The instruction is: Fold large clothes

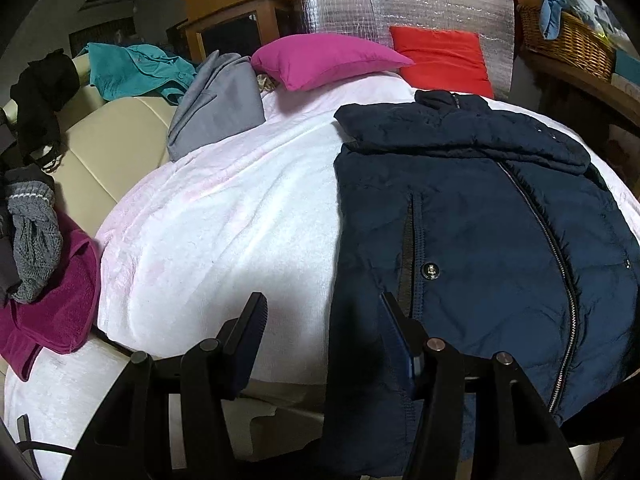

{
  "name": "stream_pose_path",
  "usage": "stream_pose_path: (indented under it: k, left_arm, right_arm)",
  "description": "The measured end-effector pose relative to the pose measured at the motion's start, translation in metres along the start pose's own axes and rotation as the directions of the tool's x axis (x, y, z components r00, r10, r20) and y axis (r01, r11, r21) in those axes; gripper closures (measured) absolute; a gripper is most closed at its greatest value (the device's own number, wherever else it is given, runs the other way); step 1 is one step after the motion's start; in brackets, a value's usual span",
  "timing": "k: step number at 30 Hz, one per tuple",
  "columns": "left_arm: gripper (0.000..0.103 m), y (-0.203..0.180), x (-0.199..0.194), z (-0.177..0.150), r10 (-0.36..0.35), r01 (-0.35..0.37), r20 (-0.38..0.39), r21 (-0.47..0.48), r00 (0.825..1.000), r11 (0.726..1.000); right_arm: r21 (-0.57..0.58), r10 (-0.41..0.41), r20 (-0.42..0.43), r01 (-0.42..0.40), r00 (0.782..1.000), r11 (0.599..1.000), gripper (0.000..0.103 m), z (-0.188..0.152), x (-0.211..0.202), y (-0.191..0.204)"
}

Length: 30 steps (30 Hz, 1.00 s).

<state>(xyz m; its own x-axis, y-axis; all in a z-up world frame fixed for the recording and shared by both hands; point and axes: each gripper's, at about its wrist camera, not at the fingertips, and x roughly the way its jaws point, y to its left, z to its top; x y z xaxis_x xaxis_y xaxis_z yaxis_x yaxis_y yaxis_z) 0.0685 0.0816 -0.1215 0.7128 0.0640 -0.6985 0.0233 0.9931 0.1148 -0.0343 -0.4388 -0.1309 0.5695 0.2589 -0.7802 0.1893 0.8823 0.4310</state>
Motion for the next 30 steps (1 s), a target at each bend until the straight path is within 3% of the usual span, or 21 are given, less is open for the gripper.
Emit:
stream_pose_path:
  k: [6, 11, 15, 19, 22, 26, 30]
  left_arm:
    - [0.045, -0.006, 0.006, -0.002, 0.006, -0.006, -0.024, 0.02, 1.0, 1.0]
    - [0.041, -0.004, 0.016, -0.002, -0.102, 0.1, -0.095, -0.027, 0.99, 0.995]
    - [0.04, -0.005, 0.023, 0.019, -0.124, 0.119, -0.103, -0.047, 0.987, 0.992]
    - [0.039, -0.01, 0.042, 0.07, -0.175, 0.164, -0.102, -0.111, 0.979, 0.98]
    - [0.03, -0.013, 0.065, 0.108, -0.195, 0.175, -0.094, -0.19, 0.976, 0.966]
    - [0.03, -0.015, 0.107, 0.146, -0.185, 0.149, -0.097, -0.294, 0.978, 0.944]
    - [0.03, -0.019, 0.151, 0.167, -0.175, 0.119, -0.132, -0.349, 0.976, 0.929]
  right_arm:
    - [0.008, -0.013, 0.016, 0.012, 1.0, 1.0, 0.039, 0.0, -0.001, 0.0]
    - [0.04, -0.017, 0.022, 0.016, 1.0, 0.999, 0.039, 0.001, -0.002, -0.006]
    - [0.055, 0.002, 0.042, -0.004, 0.999, 0.998, 0.039, 0.016, -0.001, -0.005]
    - [0.059, 0.033, 0.08, -0.037, 0.996, 0.998, 0.039, 0.05, 0.004, 0.007]
    - [0.056, 0.041, 0.128, -0.049, 0.991, 0.997, 0.039, 0.087, 0.014, 0.018]
    - [0.071, 0.054, 0.193, -0.069, 0.98, 0.995, 0.031, 0.138, 0.035, 0.025]
    - [0.121, 0.019, 0.227, -0.047, 0.974, 0.992, 0.031, 0.181, 0.061, 0.017]
